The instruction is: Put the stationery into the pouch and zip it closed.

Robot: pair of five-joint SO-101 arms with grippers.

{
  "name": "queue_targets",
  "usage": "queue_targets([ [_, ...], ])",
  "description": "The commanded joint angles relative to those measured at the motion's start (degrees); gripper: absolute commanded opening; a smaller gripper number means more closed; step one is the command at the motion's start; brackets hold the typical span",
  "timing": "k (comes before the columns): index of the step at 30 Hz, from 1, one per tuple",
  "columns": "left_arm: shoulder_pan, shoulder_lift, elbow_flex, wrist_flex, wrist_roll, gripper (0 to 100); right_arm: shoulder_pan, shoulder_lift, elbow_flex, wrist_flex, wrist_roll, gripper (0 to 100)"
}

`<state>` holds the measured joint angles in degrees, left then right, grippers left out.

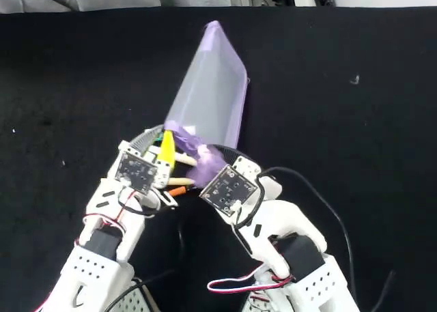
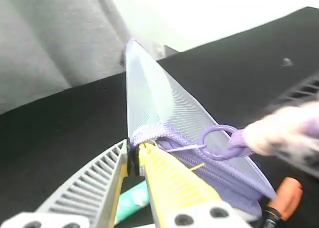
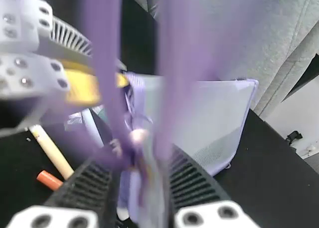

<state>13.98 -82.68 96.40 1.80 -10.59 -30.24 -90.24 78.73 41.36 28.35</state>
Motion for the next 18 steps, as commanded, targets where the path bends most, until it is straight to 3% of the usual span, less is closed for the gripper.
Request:
queue_targets([
  [1,-5.14,-5.36,1.45,3.60,0.09,3,1.67,-1.36,-5.76,4.66,0.18,1.1],
  [14,-5.85,-11.52,1.45,10.37,0.18,3,1.67,-0.75,-7.96,9.93,2.64,1.1],
  [18,-5.85,-11.60,1.45,10.37,0.18,3,1.32,-1.27,-8.04,9.76,-1.58,1.5],
])
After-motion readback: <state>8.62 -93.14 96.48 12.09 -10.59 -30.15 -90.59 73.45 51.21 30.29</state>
